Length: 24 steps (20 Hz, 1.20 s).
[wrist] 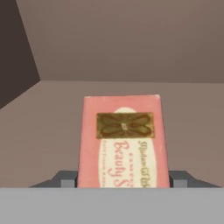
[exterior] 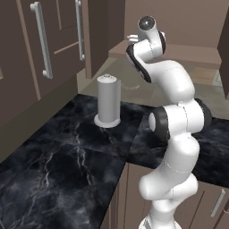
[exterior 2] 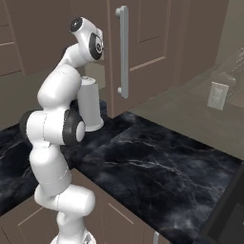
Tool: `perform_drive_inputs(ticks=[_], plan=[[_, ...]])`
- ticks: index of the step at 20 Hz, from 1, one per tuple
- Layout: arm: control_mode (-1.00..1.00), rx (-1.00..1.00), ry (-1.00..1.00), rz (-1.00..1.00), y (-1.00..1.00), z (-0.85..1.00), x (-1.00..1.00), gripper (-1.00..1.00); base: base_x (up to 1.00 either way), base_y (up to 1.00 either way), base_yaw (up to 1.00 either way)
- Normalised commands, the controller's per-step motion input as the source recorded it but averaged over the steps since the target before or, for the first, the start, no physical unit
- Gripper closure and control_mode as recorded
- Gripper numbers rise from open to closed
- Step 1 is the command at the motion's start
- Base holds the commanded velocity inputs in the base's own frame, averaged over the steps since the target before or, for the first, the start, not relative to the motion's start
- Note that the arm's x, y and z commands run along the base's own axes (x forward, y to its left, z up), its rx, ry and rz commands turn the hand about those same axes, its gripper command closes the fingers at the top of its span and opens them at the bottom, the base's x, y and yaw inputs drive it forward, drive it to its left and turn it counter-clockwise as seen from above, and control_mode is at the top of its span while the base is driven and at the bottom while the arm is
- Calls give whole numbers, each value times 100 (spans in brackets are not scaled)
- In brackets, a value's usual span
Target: Pick up the bar soap and sponge from the sink, and place them back in the cabinet, and close the cabinet doors.
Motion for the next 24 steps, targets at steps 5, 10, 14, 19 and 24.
perform_drive_inputs(ticks=[5, 10, 14, 19, 24], plan=[[-100, 0, 3, 0, 0, 0, 5, -100, 0, 0, 0], [-100, 0, 0, 0, 0, 0, 0, -100, 0, 0, 0], [-100, 0, 0, 0, 0, 0, 0, -100, 0, 0, 0], [-100, 0, 0, 0, 0, 0, 0, -100, 0, 0, 0], [-100, 0, -1, 0, 0, 0, -20, -100, 0, 0, 0]])
